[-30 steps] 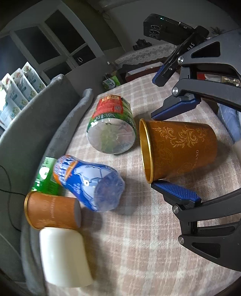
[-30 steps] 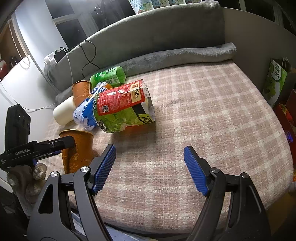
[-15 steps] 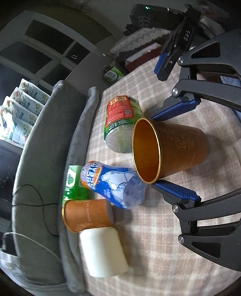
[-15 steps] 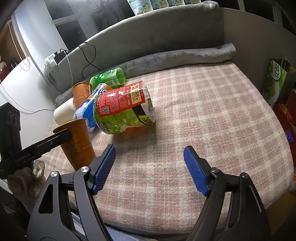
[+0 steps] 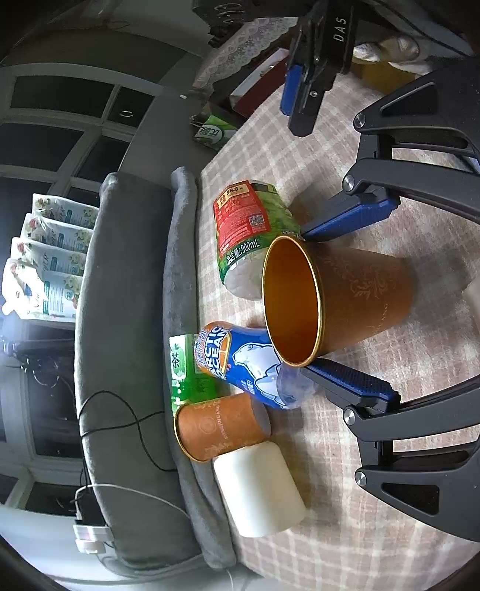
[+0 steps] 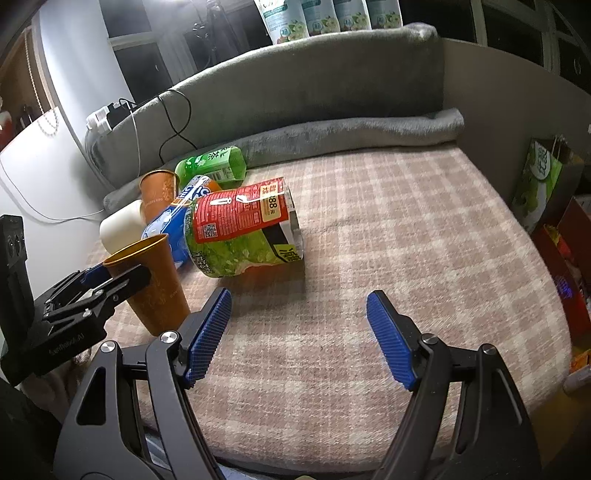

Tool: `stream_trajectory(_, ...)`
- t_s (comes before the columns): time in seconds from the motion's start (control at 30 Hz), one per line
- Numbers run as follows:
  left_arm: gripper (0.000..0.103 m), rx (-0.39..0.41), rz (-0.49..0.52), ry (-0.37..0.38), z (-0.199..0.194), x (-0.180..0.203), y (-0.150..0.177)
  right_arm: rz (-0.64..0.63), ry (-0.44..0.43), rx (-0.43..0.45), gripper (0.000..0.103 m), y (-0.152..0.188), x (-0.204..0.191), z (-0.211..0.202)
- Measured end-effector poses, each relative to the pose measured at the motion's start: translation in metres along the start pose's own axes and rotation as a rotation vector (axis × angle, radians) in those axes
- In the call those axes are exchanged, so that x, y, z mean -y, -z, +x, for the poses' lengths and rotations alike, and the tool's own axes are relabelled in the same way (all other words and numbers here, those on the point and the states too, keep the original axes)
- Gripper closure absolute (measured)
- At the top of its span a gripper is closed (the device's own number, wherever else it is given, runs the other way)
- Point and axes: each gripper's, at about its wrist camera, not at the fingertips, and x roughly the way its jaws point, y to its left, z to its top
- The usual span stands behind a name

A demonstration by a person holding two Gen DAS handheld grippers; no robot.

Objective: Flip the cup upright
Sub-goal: 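Carry the upright copper cup with the left gripper toward open table, then lower the cup onto the table and open the left gripper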

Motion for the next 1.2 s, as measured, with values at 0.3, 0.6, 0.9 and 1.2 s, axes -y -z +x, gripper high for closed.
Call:
stream_trajectory(0.3, 0.038, 0.000, 0.013, 0.008, -0.005, 0.003, 0.005, -0.050, 0.055, 0.056, 0.025, -0.001, -0.008, -0.009)
stream_trajectory(0.6, 0.038, -0.021, -0.003, 0.045, -0.008, 0.002, 0.010, -0.085, 0.100, 0.108, 0.025, 0.000, -0.016, -0.018)
stream_trajectory(0.9, 0.038, -0.031, -0.013, 0.062, -0.011, 0.002, 0.013, -0.072, 0.106, 0.115, 0.025, 0.002, -0.014, -0.023)
stream_trajectory(1.2, 0.038, -0.048, -0.019, 0.078, -0.012, 0.003, 0.016, -0.070, 0.105, 0.115, 0.025, 0.002, -0.014, -0.024)
